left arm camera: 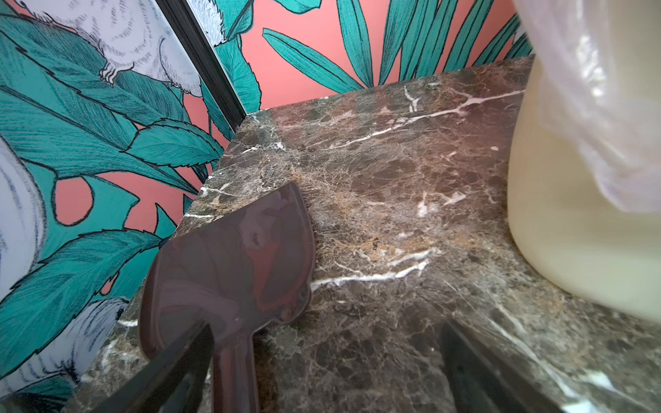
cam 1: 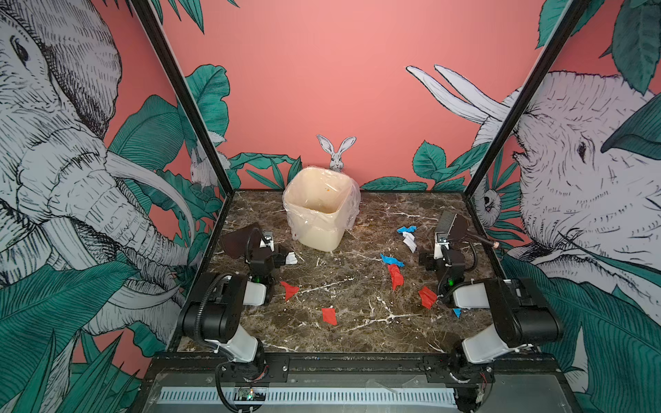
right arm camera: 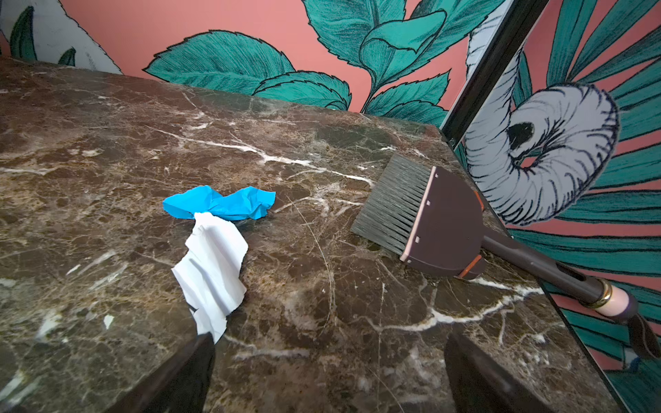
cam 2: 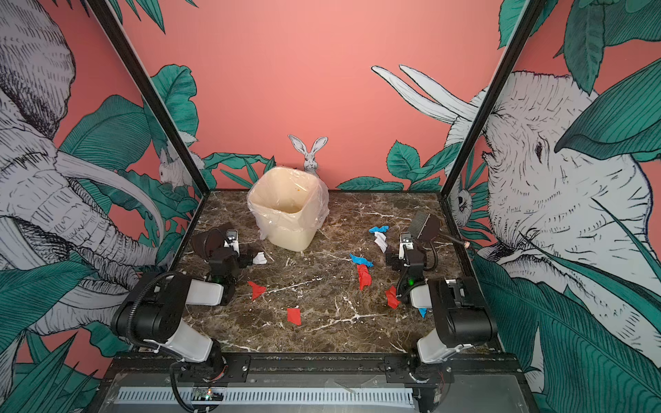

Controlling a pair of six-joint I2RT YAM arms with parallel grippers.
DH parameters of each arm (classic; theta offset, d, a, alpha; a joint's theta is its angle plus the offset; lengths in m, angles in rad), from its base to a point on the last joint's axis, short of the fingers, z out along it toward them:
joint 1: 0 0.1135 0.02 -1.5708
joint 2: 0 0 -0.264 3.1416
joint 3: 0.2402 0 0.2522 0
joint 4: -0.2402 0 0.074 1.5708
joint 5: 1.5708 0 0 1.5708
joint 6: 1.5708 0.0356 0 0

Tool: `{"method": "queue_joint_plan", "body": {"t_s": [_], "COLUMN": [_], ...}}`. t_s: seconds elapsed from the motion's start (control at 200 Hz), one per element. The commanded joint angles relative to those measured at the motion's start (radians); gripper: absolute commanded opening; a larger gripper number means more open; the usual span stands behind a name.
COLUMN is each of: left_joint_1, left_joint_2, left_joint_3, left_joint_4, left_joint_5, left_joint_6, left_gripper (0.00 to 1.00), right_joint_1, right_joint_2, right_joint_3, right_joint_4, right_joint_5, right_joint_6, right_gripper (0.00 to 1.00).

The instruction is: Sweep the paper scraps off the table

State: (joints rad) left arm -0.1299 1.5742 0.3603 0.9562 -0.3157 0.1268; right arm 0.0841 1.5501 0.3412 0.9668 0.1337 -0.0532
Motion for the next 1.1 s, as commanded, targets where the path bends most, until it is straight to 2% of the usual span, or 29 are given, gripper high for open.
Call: {"method": "queue_joint_plan", "body": {"t_s": [0.0,0.54,0.67,0.73,0.82,0.87,0.97,1.095], "left_joint_1": [0.009,0.009,0.009,0.009,0.008,0.006,0.005,-0.007], "left_joint_2": [-0.018,-0.018,-0.017,-0.02,-0.062,-0.125,-0.263,-0.397], "left_joint_3": [0.019,0.019,0.019,0.011,0.007,0.034,0.136,0.151], "left_joint_4": [-0.011,-0.011,-0.013,-0.002,-0.01,-0.122,-0.475,-0.62], "left_joint_5": [0.01,0.012,0.012,0.01,0.019,-0.001,-0.028,0.014], "left_joint_6": [-0.015,-0.015,-0.014,-0.013,0.002,-0.006,-0.047,-0.039], "left_gripper": [1.0,1.0,1.0,1.0,1.0,1.0,1.0,1.0], "right_joint_1": [-0.004,-0.005,-0.034,-0.037,-0.034,-0.035,-0.043,-0.1], "right_joint_2": [-0.002,-0.002,-0.005,-0.041,-0.124,-0.156,-0.159,-0.069], "right_joint_3": [0.001,0.005,0.048,0.081,0.181,0.261,0.406,0.618], "right_joint_4": [0.036,0.027,-0.053,-0.134,-0.39,-0.548,-0.757,-0.992], "right_joint_5": [-0.008,-0.013,-0.026,0.016,0.083,0.141,0.196,0.201], "right_joint_6": [-0.004,-0.002,0.036,0.051,0.067,0.102,0.128,0.209], "right_gripper": [0.99,0.99,0.99,0.99,0.99,0.99,0.99,0.99]}}
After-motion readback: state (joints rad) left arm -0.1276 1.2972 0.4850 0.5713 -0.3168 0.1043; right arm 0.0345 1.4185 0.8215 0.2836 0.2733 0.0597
